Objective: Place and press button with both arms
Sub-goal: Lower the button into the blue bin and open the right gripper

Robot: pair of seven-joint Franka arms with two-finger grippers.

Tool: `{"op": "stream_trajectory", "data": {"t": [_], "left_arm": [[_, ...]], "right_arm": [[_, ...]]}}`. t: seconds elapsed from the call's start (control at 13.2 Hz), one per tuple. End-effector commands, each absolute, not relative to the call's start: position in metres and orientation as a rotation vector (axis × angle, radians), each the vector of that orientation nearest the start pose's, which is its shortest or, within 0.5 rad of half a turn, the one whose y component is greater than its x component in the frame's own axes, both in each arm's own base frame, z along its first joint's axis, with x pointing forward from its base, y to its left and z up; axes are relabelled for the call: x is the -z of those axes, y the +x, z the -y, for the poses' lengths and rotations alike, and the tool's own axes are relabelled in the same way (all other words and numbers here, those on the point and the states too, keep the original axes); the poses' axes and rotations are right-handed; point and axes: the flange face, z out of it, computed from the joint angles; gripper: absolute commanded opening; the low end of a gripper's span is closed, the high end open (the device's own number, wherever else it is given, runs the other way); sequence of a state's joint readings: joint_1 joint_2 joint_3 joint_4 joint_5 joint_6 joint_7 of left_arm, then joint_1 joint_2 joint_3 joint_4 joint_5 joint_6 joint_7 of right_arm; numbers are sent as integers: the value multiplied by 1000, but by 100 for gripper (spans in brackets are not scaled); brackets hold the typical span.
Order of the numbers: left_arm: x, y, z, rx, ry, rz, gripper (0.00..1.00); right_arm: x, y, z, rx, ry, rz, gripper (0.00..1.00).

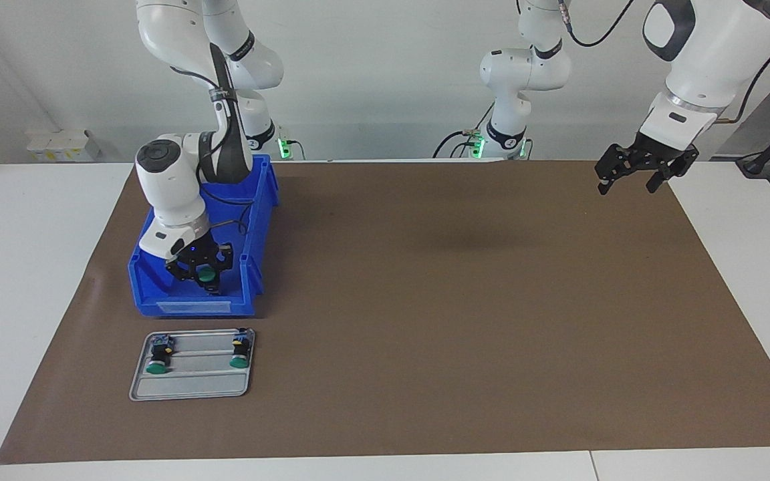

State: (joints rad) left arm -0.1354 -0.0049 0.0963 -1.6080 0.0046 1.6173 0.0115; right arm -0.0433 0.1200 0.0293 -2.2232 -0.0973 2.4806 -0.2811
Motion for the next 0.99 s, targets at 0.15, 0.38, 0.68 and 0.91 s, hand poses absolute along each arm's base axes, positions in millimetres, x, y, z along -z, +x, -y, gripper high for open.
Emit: {"op": "stream_trajectory", "data": {"t": [0.15,0.38,0.68,0.91], "left_arm": [[-615,548,18,17,-3149,-77,100],[-615,548,18,19,-3149,-77,100],[-615,548,18,17,-3149,-77,100],[-615,548,18,19,-3149,-77,100]], "right_arm": [[-331,550,17,213,-3160,537,63],[-336,553,18,222,-3168,473,79],[-375,565,7,187,-3191,203,94],[-430,567,5,228,-3163,26,97]]}}
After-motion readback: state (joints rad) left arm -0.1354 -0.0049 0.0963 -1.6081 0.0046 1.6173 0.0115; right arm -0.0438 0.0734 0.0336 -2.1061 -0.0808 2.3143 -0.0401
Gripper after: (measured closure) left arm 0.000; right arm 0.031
